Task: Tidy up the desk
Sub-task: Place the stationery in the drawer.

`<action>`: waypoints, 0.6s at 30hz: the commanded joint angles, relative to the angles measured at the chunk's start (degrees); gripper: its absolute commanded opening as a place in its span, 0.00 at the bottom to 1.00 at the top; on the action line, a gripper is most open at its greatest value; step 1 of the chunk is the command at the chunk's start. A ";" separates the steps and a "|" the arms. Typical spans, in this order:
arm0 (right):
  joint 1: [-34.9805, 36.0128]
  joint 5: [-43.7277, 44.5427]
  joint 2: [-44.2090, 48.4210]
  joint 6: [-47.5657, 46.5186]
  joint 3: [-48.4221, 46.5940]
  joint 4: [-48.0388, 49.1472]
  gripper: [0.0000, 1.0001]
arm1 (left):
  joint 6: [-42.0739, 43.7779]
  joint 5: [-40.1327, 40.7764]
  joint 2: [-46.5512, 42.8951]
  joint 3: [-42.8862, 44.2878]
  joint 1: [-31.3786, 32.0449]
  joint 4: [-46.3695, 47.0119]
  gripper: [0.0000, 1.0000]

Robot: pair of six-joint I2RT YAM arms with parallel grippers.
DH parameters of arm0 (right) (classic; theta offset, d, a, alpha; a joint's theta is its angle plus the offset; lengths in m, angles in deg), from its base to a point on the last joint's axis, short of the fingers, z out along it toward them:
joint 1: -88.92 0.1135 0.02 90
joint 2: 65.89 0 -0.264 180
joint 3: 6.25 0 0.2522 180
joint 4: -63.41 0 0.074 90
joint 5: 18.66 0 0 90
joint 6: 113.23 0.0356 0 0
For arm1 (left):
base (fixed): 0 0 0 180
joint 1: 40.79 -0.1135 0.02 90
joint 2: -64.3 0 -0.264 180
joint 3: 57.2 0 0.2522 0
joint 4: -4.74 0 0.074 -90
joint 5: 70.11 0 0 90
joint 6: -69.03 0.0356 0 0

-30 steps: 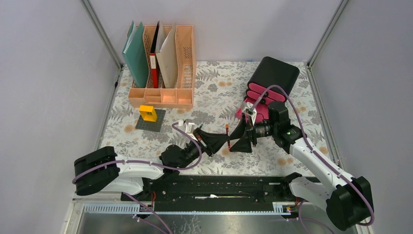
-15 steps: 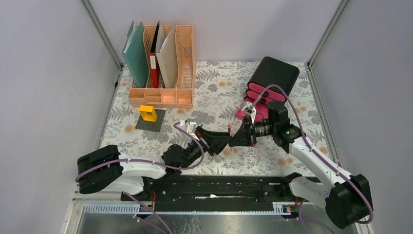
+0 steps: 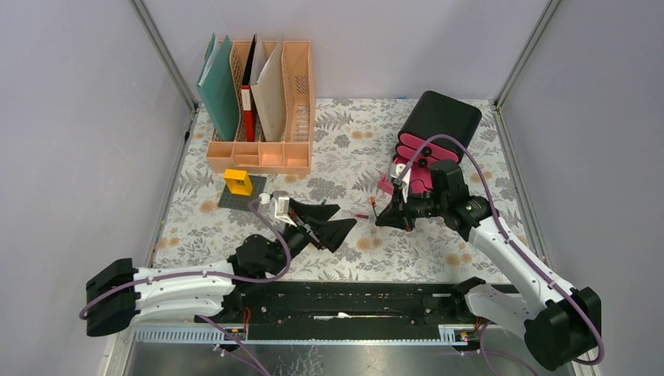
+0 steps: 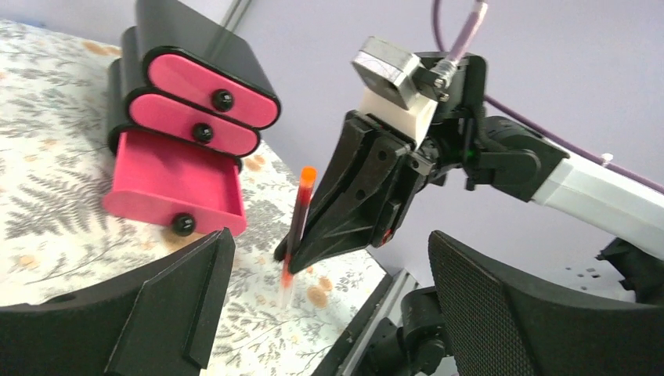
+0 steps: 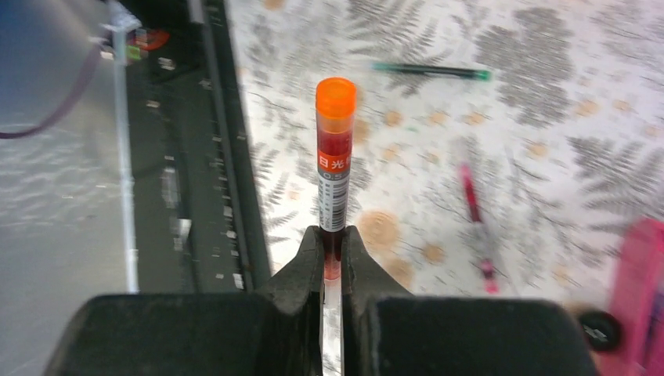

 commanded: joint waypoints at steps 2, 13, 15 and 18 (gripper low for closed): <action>-0.18 17.30 2.77 -9.71 -2.42 -3.86 0.00 | 3.09 4.63 -7.05 -2.26 0.09 -9.65 0.99; -0.17 41.10 0.35 -12.12 -1.23 1.06 0.00 | 3.95 5.93 -8.24 -1.91 0.13 -16.08 0.99; -0.17 45.12 -0.24 -12.09 -0.20 3.21 0.00 | 3.86 5.92 -7.87 -1.97 0.09 -16.25 0.99; -0.21 50.38 -1.84 -12.26 0.51 5.71 0.00 | 3.64 5.93 -7.48 -2.13 0.09 -16.24 0.99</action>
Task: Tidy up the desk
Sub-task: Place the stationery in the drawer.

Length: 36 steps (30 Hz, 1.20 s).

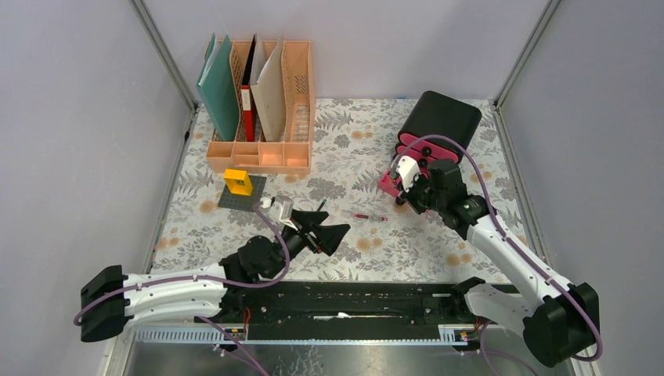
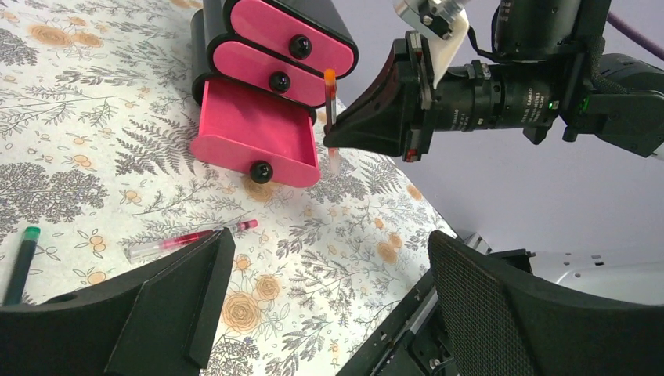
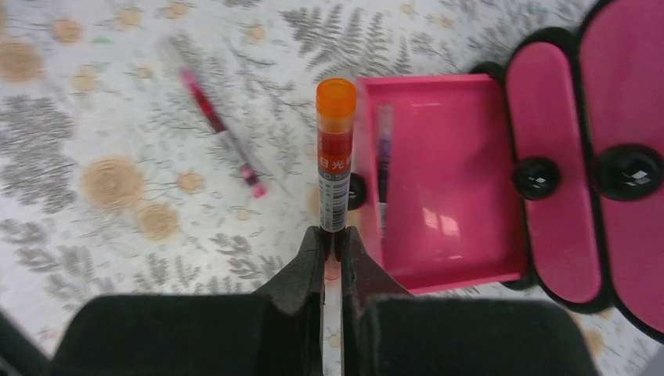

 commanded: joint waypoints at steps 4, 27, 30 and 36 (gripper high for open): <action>-0.17 14.80 -3.42 -0.86 0.86 8.21 0.00 | 0.67 1.03 0.51 -0.06 0.10 0.09 0.99; -0.28 24.30 -14.55 0.42 -1.46 15.96 0.04 | 0.79 3.08 -1.74 -1.95 0.11 -1.87 0.99; -0.39 24.58 -16.90 0.70 -3.42 15.55 0.04 | 0.61 3.44 -2.54 -2.69 0.11 -1.79 0.99; -0.45 27.63 -19.87 0.38 -2.94 19.43 0.06 | 0.63 3.80 -3.65 -3.41 0.09 -1.86 0.99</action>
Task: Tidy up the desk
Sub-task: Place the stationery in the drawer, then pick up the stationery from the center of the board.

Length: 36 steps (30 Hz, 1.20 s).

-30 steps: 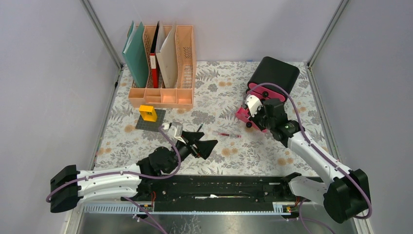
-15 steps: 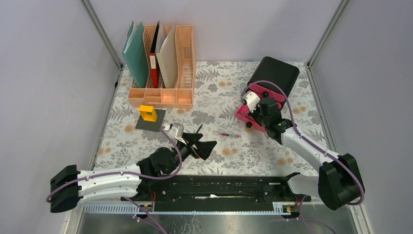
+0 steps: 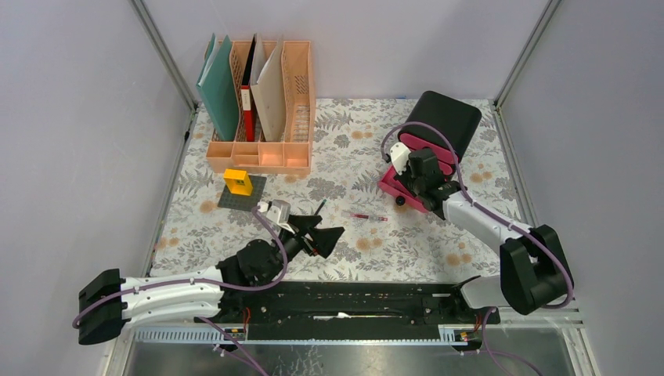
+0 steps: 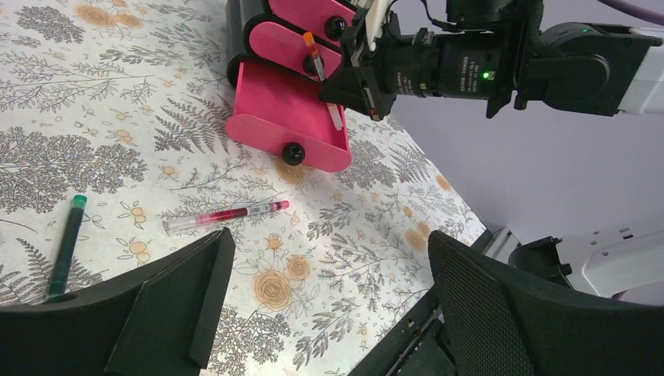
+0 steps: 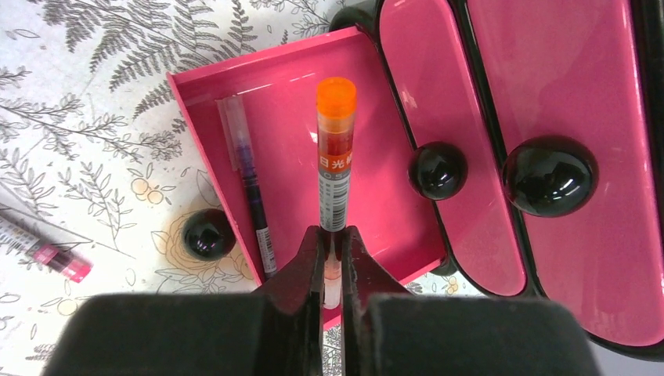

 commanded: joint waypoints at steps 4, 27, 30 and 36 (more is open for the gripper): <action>-0.32 5.66 -3.09 -1.55 0.45 6.43 0.13 | 0.24 1.11 -0.22 -0.58 0.09 1.94 0.99; -0.28 -20.81 13.41 -6.85 -2.83 -16.42 0.85 | 1.19 1.87 4.80 5.14 -0.40 -7.49 0.99; -0.24 -27.87 17.92 -7.19 -5.01 -20.74 0.87 | 1.07 2.67 8.06 8.26 -0.75 -12.09 0.99; -0.24 -39.10 23.31 -5.32 -7.43 -27.56 0.89 | 1.05 4.12 15.61 14.54 -1.93 -19.91 0.99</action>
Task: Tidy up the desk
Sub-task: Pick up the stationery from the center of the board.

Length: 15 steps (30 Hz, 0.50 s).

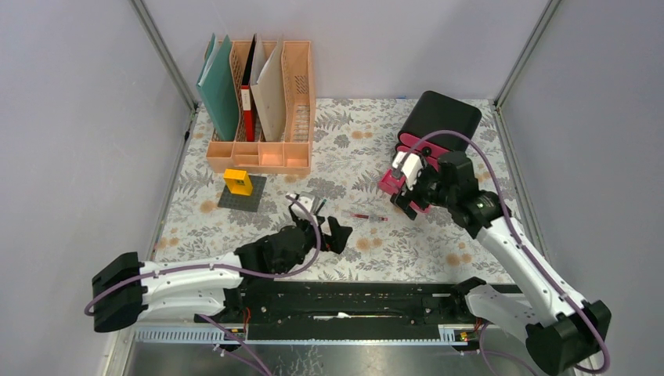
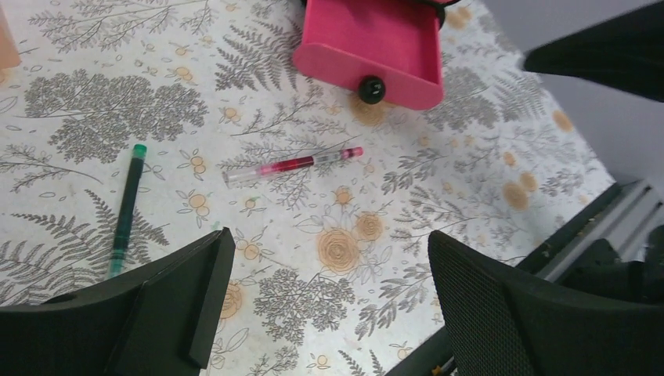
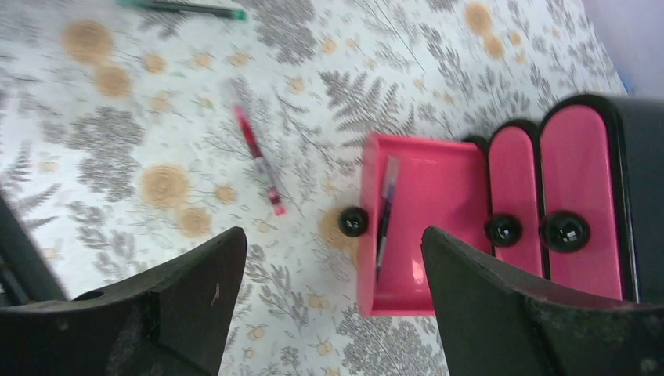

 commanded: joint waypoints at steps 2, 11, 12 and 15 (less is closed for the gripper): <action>-0.18 -13.22 5.12 0.33 -0.91 -5.92 0.90 | 0.40 2.57 5.63 6.21 -1.76 -7.03 0.99; -0.53 -9.85 6.24 -2.43 4.34 -3.06 0.94 | -0.26 0.85 13.32 10.82 -8.64 -13.40 0.99; -0.56 -9.68 6.18 -2.60 4.53 -2.97 0.94 | -0.41 0.17 13.95 10.95 -9.87 -13.51 0.99; -0.58 -9.56 6.10 -2.96 5.11 -2.71 0.94 | -0.78 -2.15 15.82 10.97 -12.44 -13.31 0.99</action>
